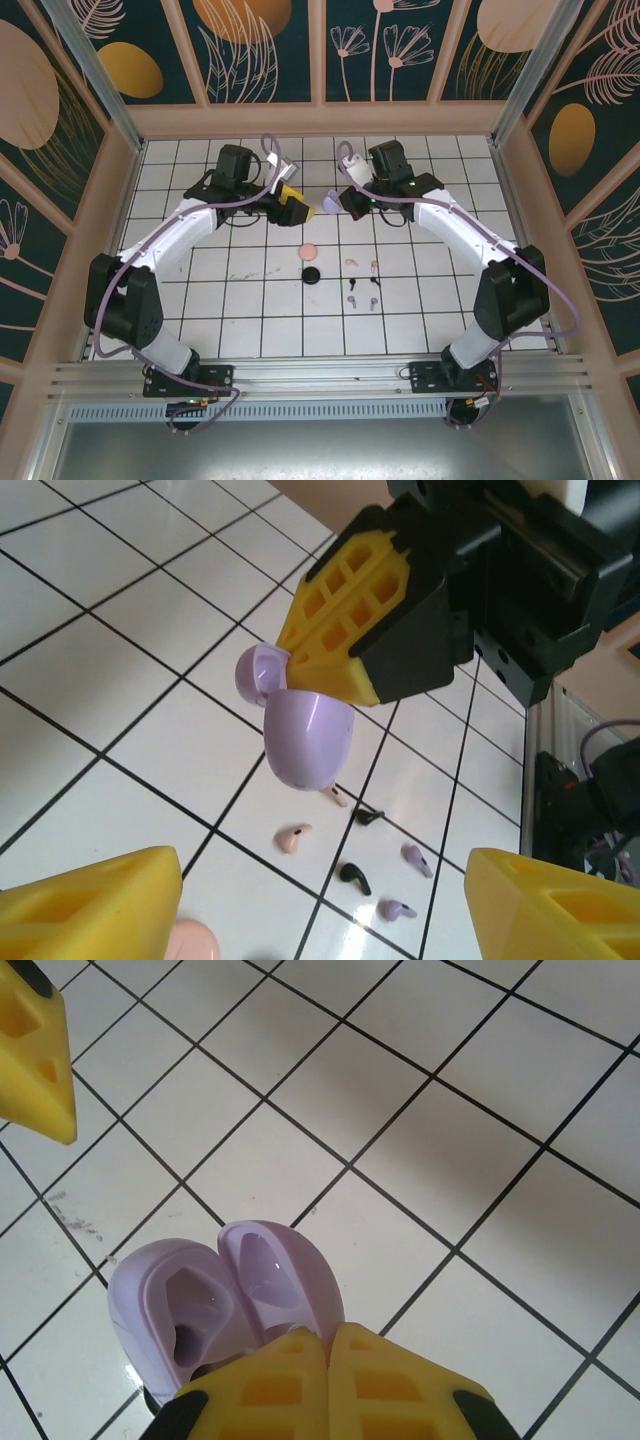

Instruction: Insert the wireless bluetooth earbuds into the charging case

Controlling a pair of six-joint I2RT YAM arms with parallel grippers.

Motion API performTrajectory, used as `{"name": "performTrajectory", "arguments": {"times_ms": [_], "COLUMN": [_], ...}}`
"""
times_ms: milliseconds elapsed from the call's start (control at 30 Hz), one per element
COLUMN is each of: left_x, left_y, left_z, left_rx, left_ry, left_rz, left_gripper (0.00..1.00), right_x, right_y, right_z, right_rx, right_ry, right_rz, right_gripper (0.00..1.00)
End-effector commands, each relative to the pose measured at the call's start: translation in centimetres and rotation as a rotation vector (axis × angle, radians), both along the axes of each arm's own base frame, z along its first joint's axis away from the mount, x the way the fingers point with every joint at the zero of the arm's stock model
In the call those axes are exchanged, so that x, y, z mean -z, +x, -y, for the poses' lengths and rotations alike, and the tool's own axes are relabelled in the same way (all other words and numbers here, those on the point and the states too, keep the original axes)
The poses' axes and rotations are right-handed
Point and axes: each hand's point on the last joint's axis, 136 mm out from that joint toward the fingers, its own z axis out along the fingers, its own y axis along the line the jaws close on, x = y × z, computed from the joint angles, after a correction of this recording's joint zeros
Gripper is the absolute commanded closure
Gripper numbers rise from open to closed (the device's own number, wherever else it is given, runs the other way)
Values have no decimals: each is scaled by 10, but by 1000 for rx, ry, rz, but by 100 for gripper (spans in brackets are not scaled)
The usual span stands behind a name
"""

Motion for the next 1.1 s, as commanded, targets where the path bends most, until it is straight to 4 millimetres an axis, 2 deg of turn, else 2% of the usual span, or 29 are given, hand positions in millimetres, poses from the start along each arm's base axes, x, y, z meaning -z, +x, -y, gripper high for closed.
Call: {"name": "performTrajectory", "arguments": {"times_ms": [0,433,767,1067], "left_x": [-5,-6,0,-3], "left_y": [-8,-5,-10,-11], "left_z": [2,11,11,14], "left_rx": [69,119,145,162], "left_ry": [-2,-39,-46,-70], "left_rz": [-9,-55,-80,-83], "left_gripper": [28,35,43,47], "right_x": [-9,-20,-25,-26], "right_y": [-5,-19,-20,-21], "right_z": [-3,-38,-46,-56], "right_rx": [-52,-132,-142,-162], "right_ry": [-3,10,22,25], "right_rz": [40,70,81,81], "right_gripper": [100,100,100,100]}}
